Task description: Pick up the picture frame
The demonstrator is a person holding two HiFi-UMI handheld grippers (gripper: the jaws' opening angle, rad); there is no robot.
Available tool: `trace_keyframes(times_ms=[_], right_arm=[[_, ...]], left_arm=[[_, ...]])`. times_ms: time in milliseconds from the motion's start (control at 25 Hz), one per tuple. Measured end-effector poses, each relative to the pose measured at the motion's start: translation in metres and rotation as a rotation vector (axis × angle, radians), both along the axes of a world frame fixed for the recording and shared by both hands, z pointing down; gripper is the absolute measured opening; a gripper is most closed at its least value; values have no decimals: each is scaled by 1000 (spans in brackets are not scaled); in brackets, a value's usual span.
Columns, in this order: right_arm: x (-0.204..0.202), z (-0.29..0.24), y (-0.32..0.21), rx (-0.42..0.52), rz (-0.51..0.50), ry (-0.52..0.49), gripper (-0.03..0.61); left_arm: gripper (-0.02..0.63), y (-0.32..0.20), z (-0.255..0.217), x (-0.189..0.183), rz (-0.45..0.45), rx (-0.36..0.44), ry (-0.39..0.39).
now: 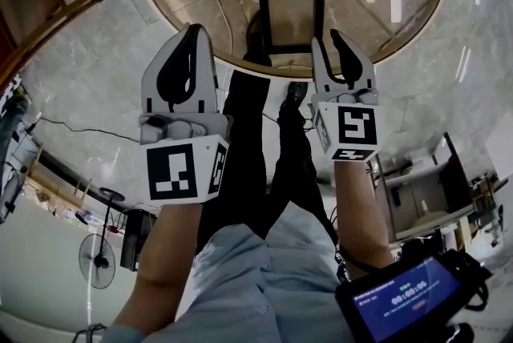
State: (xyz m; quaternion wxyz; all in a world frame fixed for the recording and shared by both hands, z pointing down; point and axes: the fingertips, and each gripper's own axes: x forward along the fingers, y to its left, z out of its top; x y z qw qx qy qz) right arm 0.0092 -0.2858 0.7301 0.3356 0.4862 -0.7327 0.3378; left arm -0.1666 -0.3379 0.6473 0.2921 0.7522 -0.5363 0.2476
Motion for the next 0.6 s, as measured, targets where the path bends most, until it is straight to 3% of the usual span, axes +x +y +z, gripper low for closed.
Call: trace_keyframes(times_ms=[600], right_arm=[[0,42,14,-43,22,14,124]], left_arm=[[11,9,29,-10,6,-44,8]])
